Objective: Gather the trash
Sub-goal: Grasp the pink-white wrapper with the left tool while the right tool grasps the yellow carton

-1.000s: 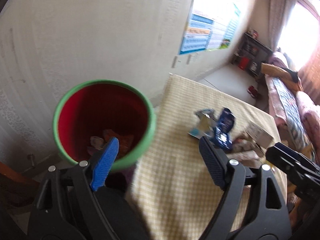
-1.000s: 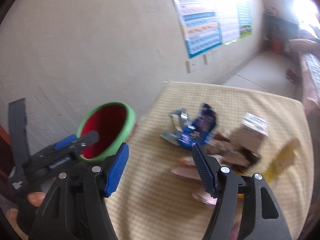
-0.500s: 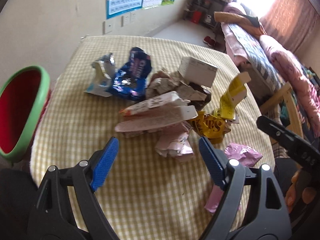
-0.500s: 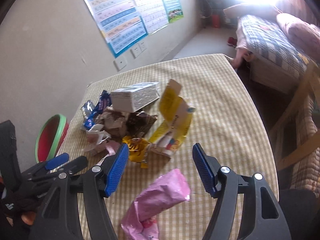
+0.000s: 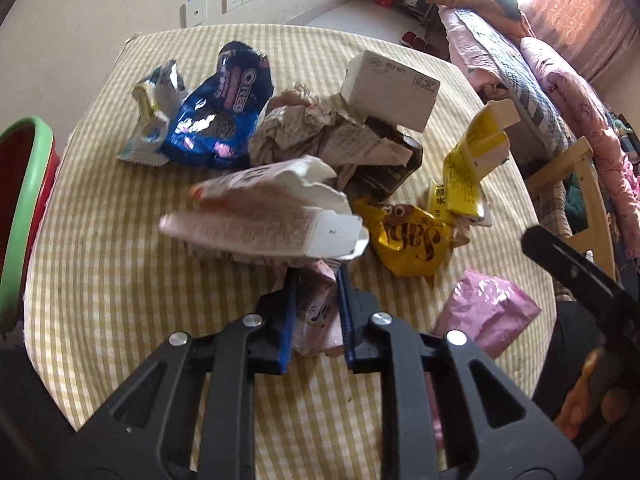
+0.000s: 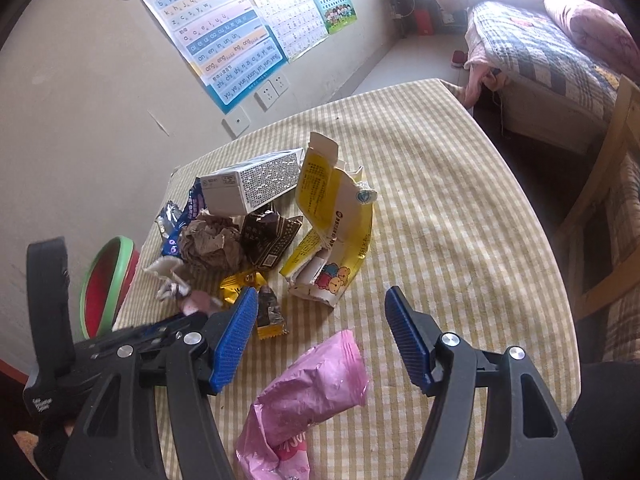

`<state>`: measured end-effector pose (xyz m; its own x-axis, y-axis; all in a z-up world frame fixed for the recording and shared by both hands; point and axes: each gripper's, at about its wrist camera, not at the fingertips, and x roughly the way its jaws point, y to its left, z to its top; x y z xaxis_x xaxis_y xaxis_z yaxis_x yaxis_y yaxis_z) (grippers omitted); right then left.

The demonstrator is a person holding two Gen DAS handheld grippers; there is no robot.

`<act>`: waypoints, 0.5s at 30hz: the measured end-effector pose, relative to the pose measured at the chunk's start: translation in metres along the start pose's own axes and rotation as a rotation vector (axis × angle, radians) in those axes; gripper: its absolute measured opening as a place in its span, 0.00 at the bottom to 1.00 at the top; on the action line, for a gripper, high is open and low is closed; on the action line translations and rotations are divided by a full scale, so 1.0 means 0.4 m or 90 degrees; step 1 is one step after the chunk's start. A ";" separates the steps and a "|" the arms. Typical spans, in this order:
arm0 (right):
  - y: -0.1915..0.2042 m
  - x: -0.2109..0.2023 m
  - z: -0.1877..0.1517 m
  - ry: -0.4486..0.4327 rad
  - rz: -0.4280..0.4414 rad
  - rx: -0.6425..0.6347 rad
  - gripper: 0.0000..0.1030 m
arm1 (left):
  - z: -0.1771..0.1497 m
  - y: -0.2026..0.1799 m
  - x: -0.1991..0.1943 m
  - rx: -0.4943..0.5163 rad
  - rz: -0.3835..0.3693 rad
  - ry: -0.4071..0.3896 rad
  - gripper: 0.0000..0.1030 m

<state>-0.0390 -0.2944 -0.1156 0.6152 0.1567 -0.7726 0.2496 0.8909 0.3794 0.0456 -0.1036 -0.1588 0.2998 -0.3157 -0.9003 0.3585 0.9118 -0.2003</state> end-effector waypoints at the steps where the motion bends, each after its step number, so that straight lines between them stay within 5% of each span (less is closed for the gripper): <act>1: -0.005 0.005 0.006 0.001 0.004 0.007 0.63 | -0.010 0.002 -0.007 -0.001 -0.001 0.003 0.17; 7: -0.028 0.066 0.062 0.023 0.002 0.028 0.62 | -0.037 0.000 -0.018 0.001 -0.002 0.006 0.19; 11: -0.035 0.112 0.097 0.037 -0.003 0.027 0.62 | -0.033 -0.003 -0.006 -0.004 0.004 0.002 0.42; 15: -0.033 0.157 0.116 0.060 -0.010 0.022 0.62 | -0.033 0.005 0.007 -0.012 0.009 0.009 0.49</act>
<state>0.0309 -0.3160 -0.1456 0.5385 0.1838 -0.8223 0.2849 0.8787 0.3830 0.0356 -0.0990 -0.1667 0.2926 -0.2992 -0.9082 0.3372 0.9211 -0.1947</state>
